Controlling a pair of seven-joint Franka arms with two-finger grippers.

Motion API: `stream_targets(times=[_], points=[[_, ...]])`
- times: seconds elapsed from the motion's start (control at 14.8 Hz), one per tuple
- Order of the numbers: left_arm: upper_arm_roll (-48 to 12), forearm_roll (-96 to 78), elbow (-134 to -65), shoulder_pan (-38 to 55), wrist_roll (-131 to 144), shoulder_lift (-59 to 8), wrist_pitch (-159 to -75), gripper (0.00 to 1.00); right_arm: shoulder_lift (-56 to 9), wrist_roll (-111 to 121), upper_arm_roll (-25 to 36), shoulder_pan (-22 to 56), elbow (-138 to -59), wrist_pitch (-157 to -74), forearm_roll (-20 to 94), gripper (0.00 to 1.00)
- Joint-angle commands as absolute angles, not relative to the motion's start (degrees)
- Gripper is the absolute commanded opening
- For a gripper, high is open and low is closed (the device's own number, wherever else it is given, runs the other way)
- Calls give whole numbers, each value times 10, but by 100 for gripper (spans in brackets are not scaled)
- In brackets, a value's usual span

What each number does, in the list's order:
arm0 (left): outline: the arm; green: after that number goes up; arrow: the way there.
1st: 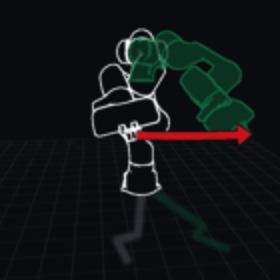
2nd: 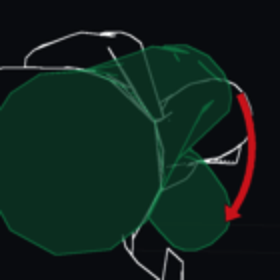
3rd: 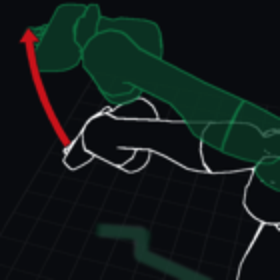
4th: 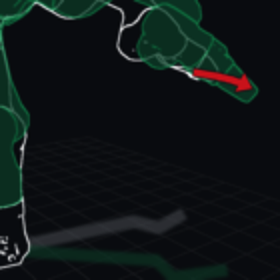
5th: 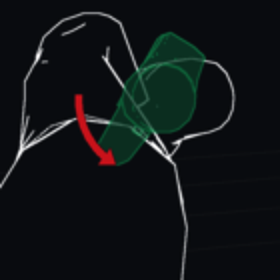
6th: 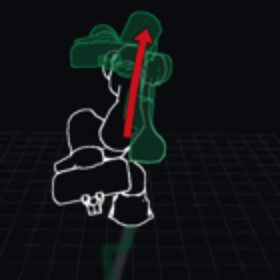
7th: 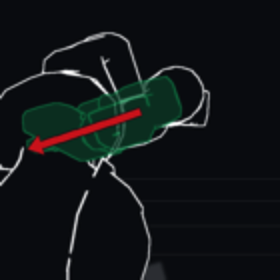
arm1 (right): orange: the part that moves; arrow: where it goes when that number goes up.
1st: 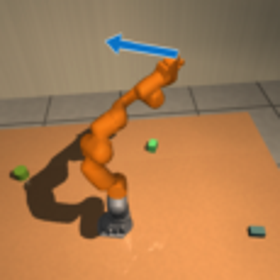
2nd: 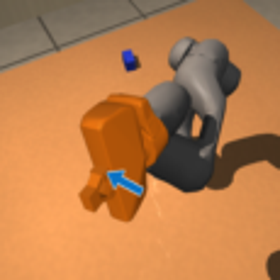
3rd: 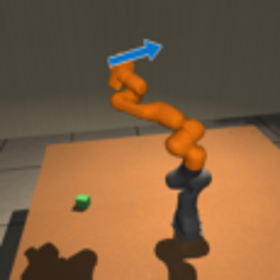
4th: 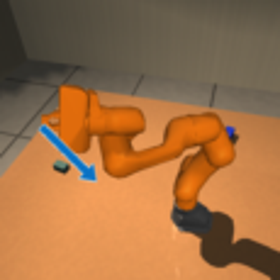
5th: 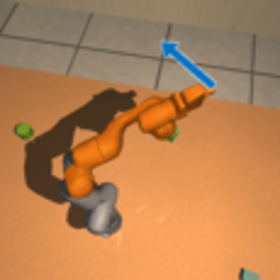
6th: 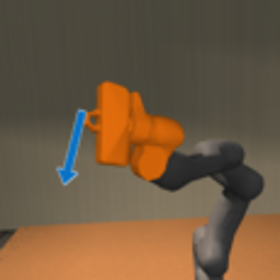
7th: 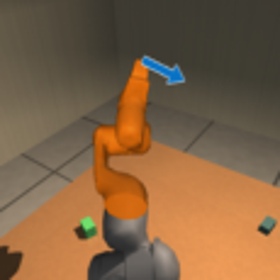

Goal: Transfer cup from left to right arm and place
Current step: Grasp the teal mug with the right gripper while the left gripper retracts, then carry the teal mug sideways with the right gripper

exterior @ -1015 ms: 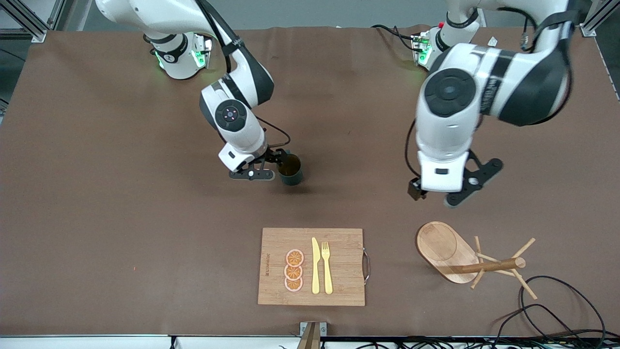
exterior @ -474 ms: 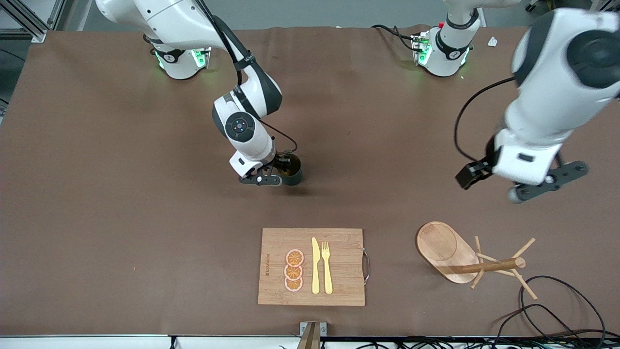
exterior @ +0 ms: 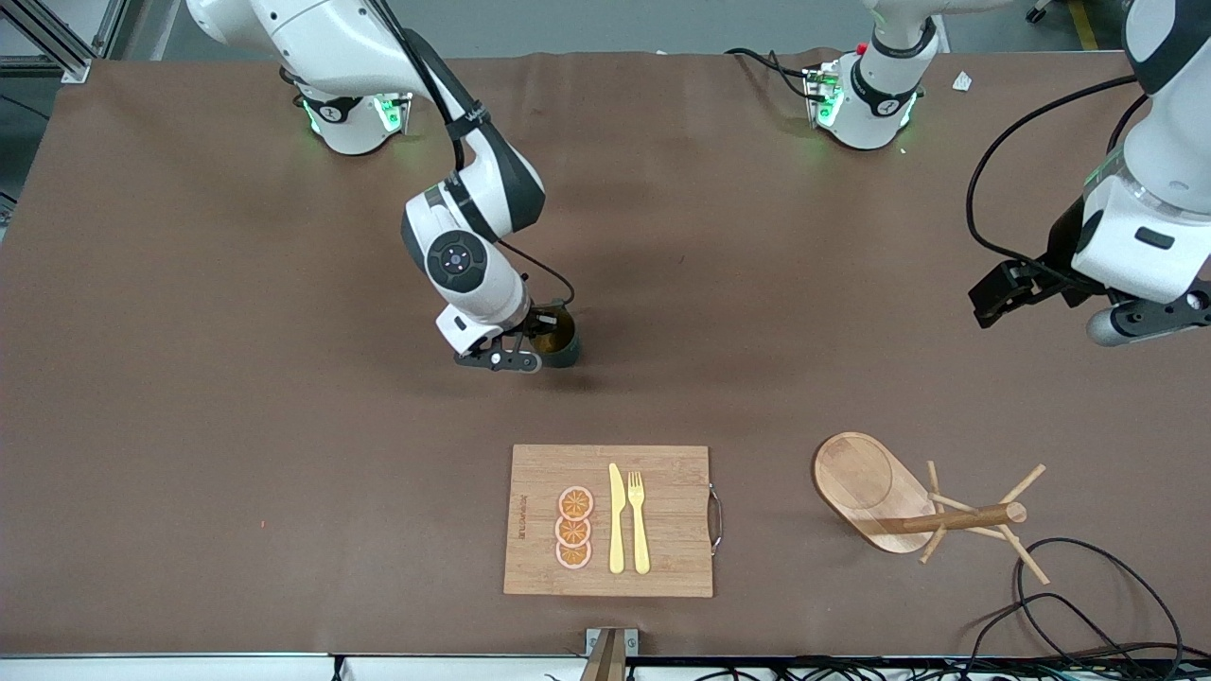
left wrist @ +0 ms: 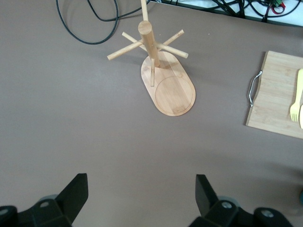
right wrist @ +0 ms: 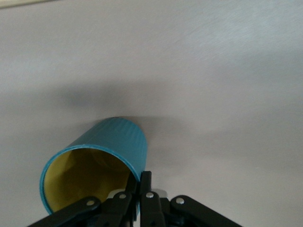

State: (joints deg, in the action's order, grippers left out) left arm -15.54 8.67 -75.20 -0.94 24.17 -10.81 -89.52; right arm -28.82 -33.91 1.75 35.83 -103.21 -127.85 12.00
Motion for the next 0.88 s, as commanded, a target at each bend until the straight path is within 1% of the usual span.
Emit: stream_targets(times=[0.0,0.14,0.27,0.41,0.54,0.68,0.81], points=[[-141,74,-767,-11,194,-74,-876,100,-269,-311,16,302,-1001,-1210,121,0],[-120,56,-771,-10,137,-57,-863,100,-267,-216,16,246,-958,-1139,112,0],[-98,35,-781,-9,106,-40,-844,100,-268,-112,16,201,-931,-1115,73,0],[-87,16,-798,-11,88,-26,-835,100,-269,10,15,156,-917,-1112,20,0],[-84,14,-815,-21,85,-13,-835,100,-269,147,15,114,-916,-1112,14,0],[-84,14,-816,-26,66,-11,-834,100,-272,284,15,76,-916,-1117,12,0],[-84,14,-816,-31,59,-7,-834,100,-279,385,16,55,-914,-1119,10,0]])
